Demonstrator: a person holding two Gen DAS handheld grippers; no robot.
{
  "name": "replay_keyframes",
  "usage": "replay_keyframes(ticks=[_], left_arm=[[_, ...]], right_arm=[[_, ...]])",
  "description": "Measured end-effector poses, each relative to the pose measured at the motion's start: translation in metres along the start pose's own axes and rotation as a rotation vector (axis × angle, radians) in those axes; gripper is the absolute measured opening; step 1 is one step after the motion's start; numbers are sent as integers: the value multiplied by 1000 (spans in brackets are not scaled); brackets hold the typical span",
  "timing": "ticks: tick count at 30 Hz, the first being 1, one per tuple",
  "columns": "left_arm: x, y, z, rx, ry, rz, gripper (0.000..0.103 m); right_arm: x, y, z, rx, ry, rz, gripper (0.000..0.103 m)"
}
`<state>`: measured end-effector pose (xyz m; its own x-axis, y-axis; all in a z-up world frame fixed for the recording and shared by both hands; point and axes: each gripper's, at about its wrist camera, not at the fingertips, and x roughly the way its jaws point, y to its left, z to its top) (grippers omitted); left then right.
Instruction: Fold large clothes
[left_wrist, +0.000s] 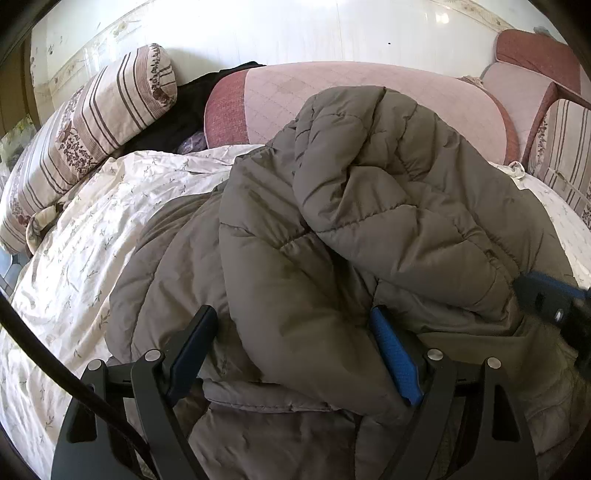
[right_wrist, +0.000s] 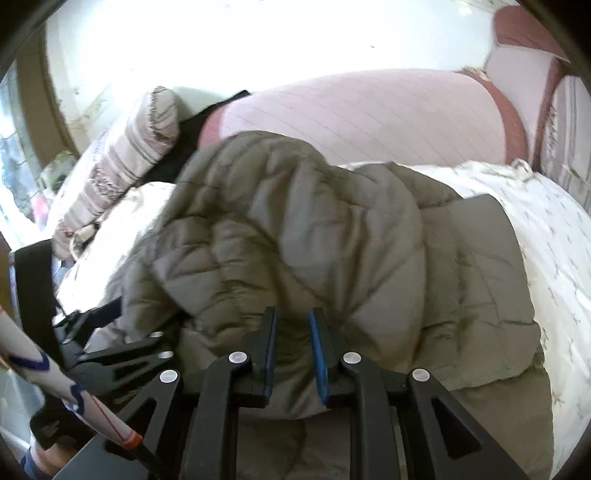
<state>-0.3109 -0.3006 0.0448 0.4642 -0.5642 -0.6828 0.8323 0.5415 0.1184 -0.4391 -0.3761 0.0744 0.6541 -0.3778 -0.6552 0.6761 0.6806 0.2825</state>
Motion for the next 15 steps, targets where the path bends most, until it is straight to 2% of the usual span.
replay_keyframes(ticks=[2,5,8,9,12,15], left_arm=[[0,0,-1,3,2,3,84],[3,2,1,13,3,8,84],[3,1,0,12,0,9,84],[3,2,1,11,-1,9,84],[4,0,0,11,-3,12,84],[4,-1,-1,13,-5,16,84]], right_arm=[[8,2,-4,-9,32,18,21],[26,2,-10,-14,99,-3,21],[26,-3,-8,19,103,23,21],[23,-5,-6,26,97,33,21],[2,-14,4,74,5,52,21],[-11,-28,11,101,-49,-41,21]])
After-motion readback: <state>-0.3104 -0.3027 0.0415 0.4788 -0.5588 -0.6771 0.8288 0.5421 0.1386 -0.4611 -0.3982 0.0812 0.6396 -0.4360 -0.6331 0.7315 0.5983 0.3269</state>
